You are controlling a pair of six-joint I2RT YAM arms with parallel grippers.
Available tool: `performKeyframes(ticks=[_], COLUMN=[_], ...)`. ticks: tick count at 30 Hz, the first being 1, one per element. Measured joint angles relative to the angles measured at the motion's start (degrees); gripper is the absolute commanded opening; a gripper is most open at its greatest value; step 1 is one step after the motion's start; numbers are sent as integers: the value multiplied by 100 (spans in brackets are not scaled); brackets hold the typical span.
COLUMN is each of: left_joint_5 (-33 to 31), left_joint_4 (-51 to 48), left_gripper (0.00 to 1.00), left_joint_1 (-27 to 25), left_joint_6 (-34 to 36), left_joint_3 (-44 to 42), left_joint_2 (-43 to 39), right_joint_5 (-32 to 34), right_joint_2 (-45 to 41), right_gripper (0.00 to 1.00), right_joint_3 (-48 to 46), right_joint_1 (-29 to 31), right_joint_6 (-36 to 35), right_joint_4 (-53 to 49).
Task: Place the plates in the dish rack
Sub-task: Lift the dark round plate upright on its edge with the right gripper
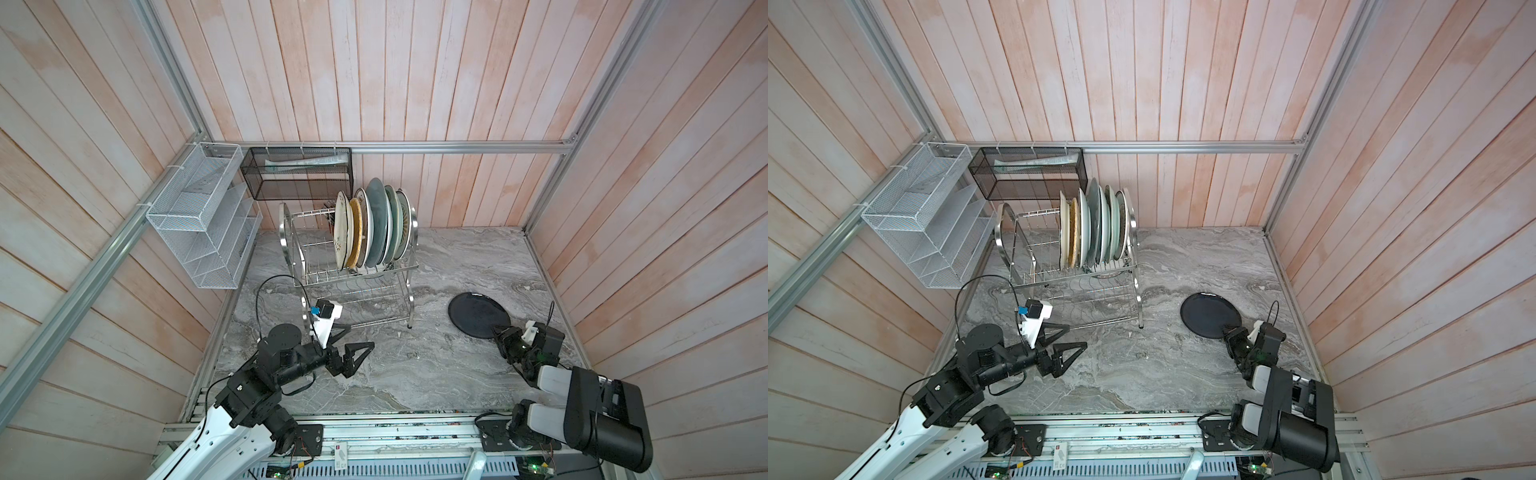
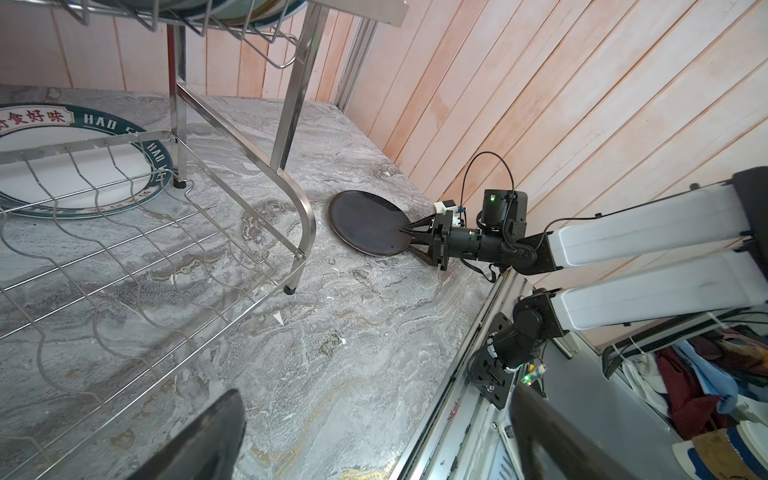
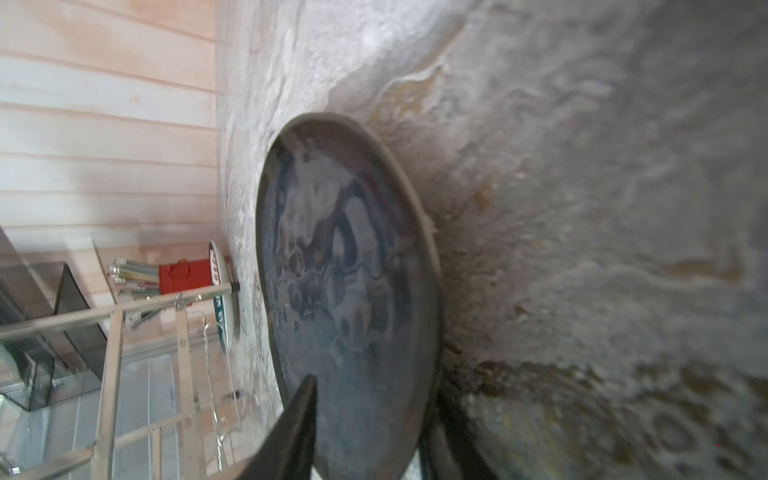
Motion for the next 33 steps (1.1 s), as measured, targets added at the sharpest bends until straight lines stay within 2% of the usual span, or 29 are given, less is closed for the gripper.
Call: performKeyframes(ticks=[5, 22, 33], left_joint_5=[-26, -348, -529], left_joint_4=[0, 0, 61], left_gripper=[100, 100, 100], left_joint_1=[0, 0, 0], left_joint_6=[0, -2, -42], left_joint_3=[0, -2, -251], left_joint_2=[-101, -203, -343], right_joint_5=[26, 151, -120], right_joint_2=[-127, -1458, -2087], right_gripper=[1, 0, 0], right_joint_3=[-87, 98, 245], right_joint_1=[-2, 4, 4], right_joint_6=[284, -68, -262], right_joint_4=[-48, -1521, -2162])
